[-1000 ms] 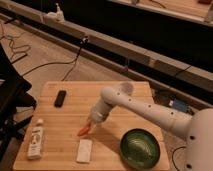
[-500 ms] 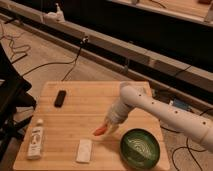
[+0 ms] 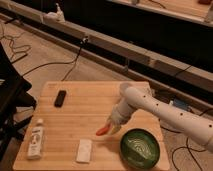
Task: Place the pepper in the ceramic bowl
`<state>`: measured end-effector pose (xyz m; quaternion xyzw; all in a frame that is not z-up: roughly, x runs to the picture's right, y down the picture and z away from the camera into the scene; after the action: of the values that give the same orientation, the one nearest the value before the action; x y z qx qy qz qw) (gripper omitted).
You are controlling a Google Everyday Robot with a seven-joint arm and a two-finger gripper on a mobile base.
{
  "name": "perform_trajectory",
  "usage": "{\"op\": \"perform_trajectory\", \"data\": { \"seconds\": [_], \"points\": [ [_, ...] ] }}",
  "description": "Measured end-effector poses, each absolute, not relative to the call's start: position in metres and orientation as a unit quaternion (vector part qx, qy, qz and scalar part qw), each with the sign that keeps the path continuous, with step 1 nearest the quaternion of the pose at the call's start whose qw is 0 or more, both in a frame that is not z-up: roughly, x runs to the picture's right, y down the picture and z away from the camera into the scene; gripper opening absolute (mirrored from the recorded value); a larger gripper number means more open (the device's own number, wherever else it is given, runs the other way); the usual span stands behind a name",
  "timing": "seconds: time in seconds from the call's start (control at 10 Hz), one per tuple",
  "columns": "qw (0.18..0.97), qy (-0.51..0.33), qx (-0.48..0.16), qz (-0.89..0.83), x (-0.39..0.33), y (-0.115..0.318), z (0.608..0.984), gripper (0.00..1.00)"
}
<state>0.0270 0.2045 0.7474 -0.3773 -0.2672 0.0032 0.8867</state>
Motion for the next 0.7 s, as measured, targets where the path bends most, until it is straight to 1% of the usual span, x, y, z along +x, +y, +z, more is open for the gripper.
{"op": "perform_trajectory", "data": {
  "seconds": [0.1,0.2,0.4,0.6,0.7],
  "points": [
    [0.888,-0.266,-0.375,0.006,0.029,0.203,0.748,0.0],
    [0.896,-0.256,-0.362,0.024,0.045,0.192,0.747,0.0],
    [0.917,-0.23,-0.315,0.082,0.097,0.169,0.737,0.0],
    [0.927,-0.207,-0.285,0.129,0.139,0.168,0.72,0.0],
    [0.928,-0.198,-0.278,0.147,0.154,0.175,0.712,0.0]
  ]
}}
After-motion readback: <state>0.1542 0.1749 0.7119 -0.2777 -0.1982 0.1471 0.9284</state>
